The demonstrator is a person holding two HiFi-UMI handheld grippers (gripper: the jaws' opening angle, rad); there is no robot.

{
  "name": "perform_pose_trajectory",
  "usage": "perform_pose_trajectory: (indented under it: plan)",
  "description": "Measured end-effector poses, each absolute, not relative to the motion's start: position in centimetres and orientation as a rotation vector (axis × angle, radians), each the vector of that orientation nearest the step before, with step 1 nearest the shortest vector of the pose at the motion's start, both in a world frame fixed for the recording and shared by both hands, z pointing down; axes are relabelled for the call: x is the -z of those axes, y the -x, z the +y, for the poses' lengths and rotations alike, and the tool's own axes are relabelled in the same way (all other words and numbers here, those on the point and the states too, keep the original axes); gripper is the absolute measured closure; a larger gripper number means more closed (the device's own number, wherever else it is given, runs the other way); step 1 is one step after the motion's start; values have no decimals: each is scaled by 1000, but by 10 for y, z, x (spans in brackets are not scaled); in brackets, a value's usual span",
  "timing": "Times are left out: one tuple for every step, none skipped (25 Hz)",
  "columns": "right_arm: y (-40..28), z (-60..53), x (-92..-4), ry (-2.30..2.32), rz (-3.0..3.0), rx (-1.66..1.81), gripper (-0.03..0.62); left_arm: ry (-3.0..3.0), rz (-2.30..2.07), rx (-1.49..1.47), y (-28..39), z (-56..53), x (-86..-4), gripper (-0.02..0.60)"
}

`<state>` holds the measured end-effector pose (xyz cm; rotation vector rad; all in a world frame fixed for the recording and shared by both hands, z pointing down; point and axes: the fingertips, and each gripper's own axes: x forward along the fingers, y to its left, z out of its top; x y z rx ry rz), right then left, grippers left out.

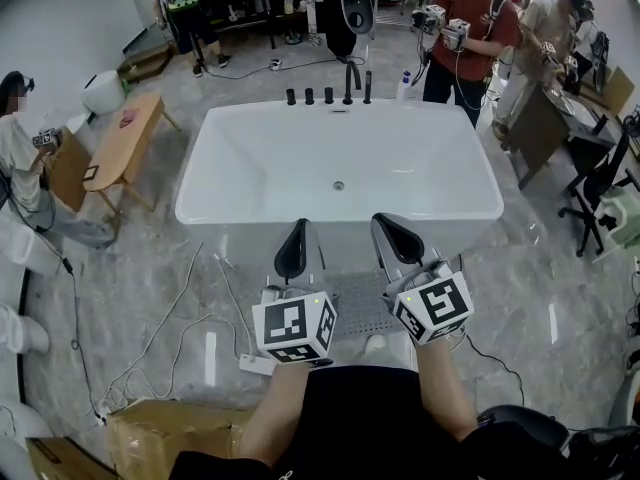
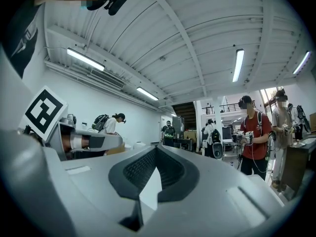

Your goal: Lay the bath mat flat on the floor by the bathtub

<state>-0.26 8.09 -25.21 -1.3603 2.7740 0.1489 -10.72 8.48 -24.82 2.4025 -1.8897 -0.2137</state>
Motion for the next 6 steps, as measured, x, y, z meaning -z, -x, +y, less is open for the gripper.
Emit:
perform_pose_trajectory:
  plan:
    - [2,81,252,1359,2773,-149,591,-2402,-1891,216,107,85,248,578]
    - [2,82,252,1356,2773,-149,591,-2402,-1892,218,107,86,249,578]
    - [2,83,252,1354,2775,-149,591,-2402,-1893,219,106,86,249,578]
    - [2,83,253,1351,2777,-151,591,-2400,-1894,219,106,86,249,578]
    - [2,83,254,1349,2780,-152,591,-2399,-1894,220,106,86,250,578]
    - [2,84,255,1347,2782,-154,591,-2398,-1894,221,106,86,250,578]
